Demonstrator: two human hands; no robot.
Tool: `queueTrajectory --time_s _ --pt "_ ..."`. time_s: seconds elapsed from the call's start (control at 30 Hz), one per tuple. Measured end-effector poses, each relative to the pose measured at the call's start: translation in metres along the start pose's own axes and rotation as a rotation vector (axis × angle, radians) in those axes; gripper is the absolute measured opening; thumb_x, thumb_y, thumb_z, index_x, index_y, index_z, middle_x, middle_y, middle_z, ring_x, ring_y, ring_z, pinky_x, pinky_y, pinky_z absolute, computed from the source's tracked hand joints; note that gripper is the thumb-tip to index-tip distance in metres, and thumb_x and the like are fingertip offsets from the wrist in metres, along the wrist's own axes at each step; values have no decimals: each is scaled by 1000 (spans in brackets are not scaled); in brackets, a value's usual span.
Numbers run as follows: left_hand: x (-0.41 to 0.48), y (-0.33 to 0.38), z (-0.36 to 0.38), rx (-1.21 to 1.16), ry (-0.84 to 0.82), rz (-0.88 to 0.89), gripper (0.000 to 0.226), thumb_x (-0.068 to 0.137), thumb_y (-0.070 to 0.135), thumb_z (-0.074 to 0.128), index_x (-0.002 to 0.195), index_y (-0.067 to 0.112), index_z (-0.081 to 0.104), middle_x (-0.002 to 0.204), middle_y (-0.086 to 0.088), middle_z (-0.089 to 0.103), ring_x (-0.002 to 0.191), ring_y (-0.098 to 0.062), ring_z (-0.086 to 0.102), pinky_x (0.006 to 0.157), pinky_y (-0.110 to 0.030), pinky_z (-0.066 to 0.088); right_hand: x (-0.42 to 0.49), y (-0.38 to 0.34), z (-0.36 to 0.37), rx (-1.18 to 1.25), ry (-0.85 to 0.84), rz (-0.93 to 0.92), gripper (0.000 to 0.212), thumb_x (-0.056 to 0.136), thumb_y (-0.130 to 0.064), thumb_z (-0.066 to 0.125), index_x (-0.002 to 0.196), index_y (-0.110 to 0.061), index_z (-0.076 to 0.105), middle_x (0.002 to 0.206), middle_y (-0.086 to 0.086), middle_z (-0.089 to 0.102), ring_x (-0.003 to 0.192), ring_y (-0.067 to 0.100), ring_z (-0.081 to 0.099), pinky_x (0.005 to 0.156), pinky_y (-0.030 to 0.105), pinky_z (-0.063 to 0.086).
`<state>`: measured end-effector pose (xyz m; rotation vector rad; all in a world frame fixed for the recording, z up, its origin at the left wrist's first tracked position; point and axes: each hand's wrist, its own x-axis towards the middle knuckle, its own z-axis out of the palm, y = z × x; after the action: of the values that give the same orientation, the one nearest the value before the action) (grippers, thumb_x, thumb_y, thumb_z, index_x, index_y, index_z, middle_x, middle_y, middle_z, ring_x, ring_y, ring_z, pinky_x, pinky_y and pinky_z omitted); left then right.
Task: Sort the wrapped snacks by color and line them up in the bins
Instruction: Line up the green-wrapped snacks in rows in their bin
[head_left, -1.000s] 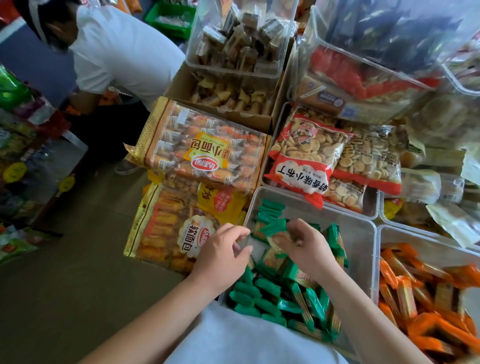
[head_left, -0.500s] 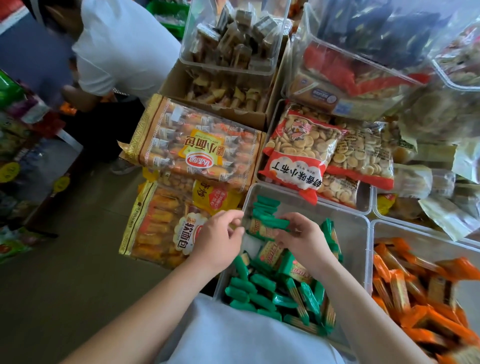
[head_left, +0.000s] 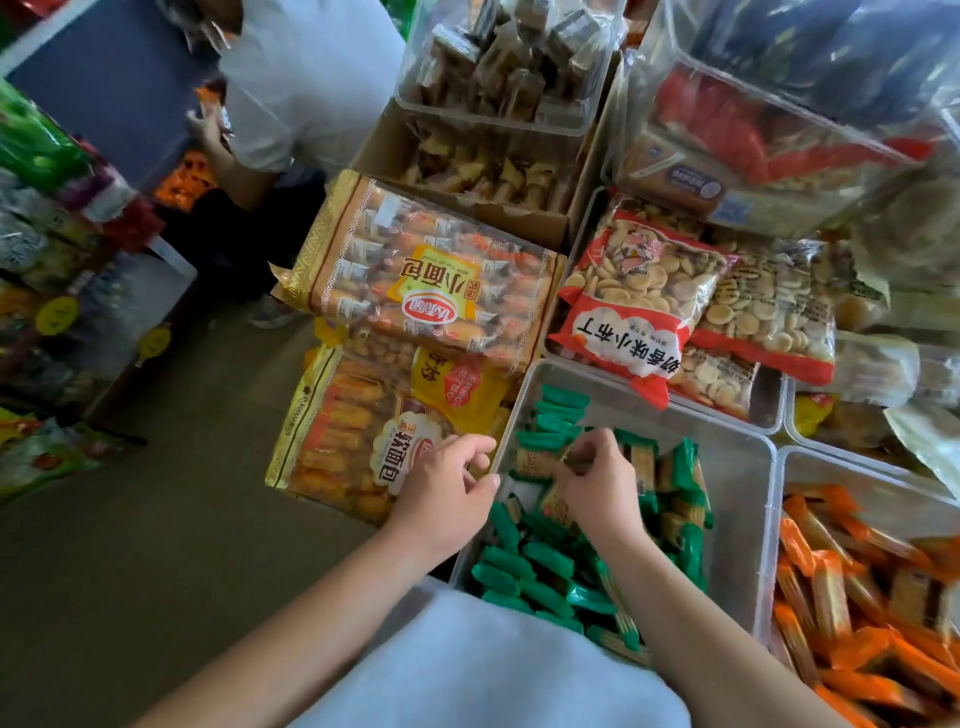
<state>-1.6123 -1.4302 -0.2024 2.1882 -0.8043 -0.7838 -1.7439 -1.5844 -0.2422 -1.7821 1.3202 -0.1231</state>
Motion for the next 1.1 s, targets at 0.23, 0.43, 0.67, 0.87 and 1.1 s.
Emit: queueTrajectory --time_s 0.23,0.43,0.67,0.87,1.1 --pt "-9 -1 4 -18 37 34 26 96 21 72 122 23 71 101 14 61 83 -6 64 72 -15 55 -19 10 -21 -335 -383 -292 21 93 -34 75 112 -25 75 107 -9 74 96 12 68 89 35 59" --pt "-27 -12 6 -62 56 -15 29 97 21 70 126 24 69 106 11 64 91 -5 64 76 -15 55 -30 -2 9 -380 -638 -231 66 91 -44 76 151 -35 48 142 -7 60 122 15 60 101 27 49" --pt "-39 -18 3 -110 96 -38 29 97 20 71 125 23 71 105 17 64 91 -6 66 82 -24 60 -32 2 2 -329 -478 -174 48 96 -19 66 142 -29 61 131 -3 68 113 18 66 85 21 50" --pt "-38 -1 -2 -99 81 70 30 96 22 72 126 24 70 113 15 65 102 1 62 87 -19 56 -39 -15 -58 256 -451 17 34 104 -1 54 127 -21 68 108 -3 79 100 21 75 87 44 64" --pt "-29 30 2 -243 -174 74 43 97 27 73 138 36 61 126 22 66 115 5 61 95 -24 58 -48 -37 -94 660 -453 95 30 106 5 45 121 -6 69 113 18 77 105 33 75 84 42 63"
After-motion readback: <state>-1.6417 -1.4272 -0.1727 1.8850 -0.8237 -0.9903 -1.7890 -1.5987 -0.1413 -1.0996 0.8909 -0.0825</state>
